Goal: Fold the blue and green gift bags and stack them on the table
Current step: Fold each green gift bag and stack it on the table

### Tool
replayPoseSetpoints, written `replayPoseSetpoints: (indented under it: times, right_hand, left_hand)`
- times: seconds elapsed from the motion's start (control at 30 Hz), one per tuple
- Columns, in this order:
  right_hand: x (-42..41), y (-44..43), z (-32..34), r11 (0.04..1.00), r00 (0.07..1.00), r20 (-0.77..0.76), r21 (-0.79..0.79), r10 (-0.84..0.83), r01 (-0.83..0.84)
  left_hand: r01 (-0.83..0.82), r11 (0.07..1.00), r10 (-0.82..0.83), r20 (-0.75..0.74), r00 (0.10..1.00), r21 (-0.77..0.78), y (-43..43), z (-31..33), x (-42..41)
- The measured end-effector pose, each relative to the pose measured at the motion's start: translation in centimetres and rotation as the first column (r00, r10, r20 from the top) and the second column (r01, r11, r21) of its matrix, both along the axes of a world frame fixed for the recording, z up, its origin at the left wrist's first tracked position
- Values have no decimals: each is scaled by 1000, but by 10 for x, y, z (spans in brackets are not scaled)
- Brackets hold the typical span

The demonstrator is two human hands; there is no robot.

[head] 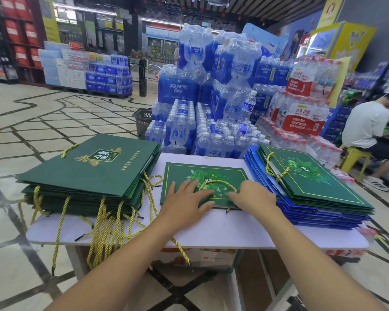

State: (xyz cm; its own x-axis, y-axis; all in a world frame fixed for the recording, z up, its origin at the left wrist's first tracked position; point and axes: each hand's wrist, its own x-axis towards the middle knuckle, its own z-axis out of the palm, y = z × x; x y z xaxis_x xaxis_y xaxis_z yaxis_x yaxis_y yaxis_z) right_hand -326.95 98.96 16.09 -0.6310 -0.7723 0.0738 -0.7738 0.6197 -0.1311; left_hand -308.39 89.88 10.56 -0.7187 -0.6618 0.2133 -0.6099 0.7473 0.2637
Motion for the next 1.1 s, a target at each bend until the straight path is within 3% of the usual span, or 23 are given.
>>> replayPoseSetpoints:
  times: [0.07,0.2,0.3,0.33,0.37,0.43,0.47,0.5,0.57,0.63,0.7,0.73,0.8,0.83,1.1]
  right_hand:
    - [-4,-9,-6,999,998,60,-8,33,-33]
    - [-11,-22,3,951,965,228,-306,127,-52]
    - [-16,-33,18,911,953,272,-413,135,-11]
    - [-17,-37,22,904,911,384,-427,148,33]
    - [-16,-42,26,899,813,554,-427,177,95]
    - [-11,-50,34,912,506,831,-366,231,185]
    - [-8,-55,38,923,414,877,-340,243,178]
    - [-6,-62,40,931,399,883,-329,246,156]
    - [-1,-79,43,925,490,834,-358,256,127]
    - [0,-98,43,917,691,674,-397,261,41]
    - [-2,-115,34,938,902,343,-310,261,-154]
    - [-3,-121,28,951,958,143,-224,249,-214]
    - [-6,-131,13,961,960,-147,-105,238,-254]
    - [-8,-135,7,962,947,-211,-77,242,-263]
    - [-10,-157,-21,961,914,-318,-30,251,-274]
  left_hand:
    - [2,1000,-3,46,999,15,0,1,0]
    - [10,999,-12,83,997,33,-1,3,0]
    - [11,999,-15,92,996,42,-1,4,1]
    - [11,999,-16,98,995,42,0,4,1]
    - [13,999,-17,104,994,39,0,4,1]
    - [17,999,-21,115,993,34,0,5,0]
    - [18,999,-21,118,993,33,0,5,0]
    - [18,999,-22,120,993,32,-1,4,0]
    - [21,999,-25,127,992,32,-2,4,-1]
    - [26,999,-30,136,990,33,-2,3,-1]
    - [29,999,-33,140,990,34,-3,2,-2]
    - [31,999,-35,137,990,34,-3,2,-2]
    - [34,999,-38,130,991,31,-3,1,-2]
    - [35,999,-38,130,991,27,-3,1,-3]
    - [27,999,-31,153,988,29,-6,-1,-4]
